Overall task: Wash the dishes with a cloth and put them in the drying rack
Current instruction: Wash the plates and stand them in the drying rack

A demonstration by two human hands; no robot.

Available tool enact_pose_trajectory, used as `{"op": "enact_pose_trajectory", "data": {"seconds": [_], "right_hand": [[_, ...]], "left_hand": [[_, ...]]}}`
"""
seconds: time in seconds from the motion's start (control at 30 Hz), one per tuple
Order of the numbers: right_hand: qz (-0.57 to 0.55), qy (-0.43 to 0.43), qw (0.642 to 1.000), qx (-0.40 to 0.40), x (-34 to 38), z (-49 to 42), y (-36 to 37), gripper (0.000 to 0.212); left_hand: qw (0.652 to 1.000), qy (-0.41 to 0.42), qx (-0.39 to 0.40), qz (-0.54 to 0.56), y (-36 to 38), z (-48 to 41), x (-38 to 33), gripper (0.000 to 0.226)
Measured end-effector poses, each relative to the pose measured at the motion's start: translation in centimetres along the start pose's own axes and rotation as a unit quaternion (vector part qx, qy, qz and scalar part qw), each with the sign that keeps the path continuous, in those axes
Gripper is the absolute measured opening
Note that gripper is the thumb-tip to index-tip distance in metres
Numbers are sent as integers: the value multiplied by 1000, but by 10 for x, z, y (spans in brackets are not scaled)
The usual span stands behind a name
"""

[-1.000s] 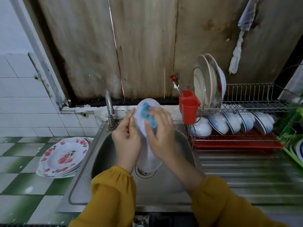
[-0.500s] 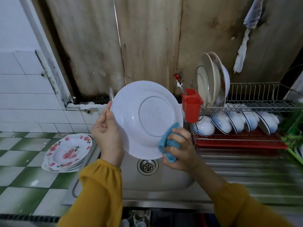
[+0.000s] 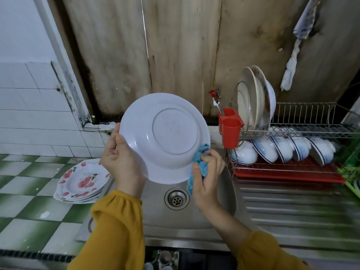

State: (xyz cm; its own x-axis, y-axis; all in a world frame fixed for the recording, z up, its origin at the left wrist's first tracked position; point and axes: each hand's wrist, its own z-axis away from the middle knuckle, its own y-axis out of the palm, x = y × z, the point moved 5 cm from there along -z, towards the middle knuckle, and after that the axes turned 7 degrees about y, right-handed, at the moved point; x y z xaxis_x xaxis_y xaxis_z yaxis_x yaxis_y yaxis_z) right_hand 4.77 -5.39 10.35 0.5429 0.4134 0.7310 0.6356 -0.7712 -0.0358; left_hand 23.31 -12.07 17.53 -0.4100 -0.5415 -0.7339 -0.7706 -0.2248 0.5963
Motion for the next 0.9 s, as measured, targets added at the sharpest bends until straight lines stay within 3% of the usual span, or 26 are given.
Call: {"op": "enact_pose_trajectory", "data": {"seconds": [0.13, 0.23, 0.33, 0.43, 0.53, 0.63, 0.7, 0.8, 0.9], "right_hand": [[-19, 51, 998, -27, -9, -53, -14, 29], [-52, 109, 993, -14, -12, -75, -13, 22], [-123, 136, 983, -7, -12, -52, -7, 15], [-150, 148, 977, 24, -12, -26, -2, 28], [-148, 194, 970, -6, -10, -50, -5, 35], [-63, 171, 983, 14, 12, -88, -4, 31], [-26, 112, 992, 49, 31, -93, 2, 32], [-22, 56, 996, 64, 34, -82, 8, 28], [-117, 243, 963, 11, 6, -73, 1, 12]], "left_hand": [[998, 12, 56, -36, 1, 4, -6, 31], [989, 52, 112, -80, 4, 17, -12, 28], [989, 76, 101, -79, 2, 27, -14, 29], [991, 60, 83, -82, 0, 22, -9, 28], [989, 45, 108, -85, 2, 21, -4, 28], [981, 59, 153, -104, 12, 31, -6, 30], [976, 78, 168, -112, 18, 38, -10, 31], [977, 93, 163, -101, 17, 42, -14, 32], [976, 112, 159, -100, 14, 42, -17, 33]]}}
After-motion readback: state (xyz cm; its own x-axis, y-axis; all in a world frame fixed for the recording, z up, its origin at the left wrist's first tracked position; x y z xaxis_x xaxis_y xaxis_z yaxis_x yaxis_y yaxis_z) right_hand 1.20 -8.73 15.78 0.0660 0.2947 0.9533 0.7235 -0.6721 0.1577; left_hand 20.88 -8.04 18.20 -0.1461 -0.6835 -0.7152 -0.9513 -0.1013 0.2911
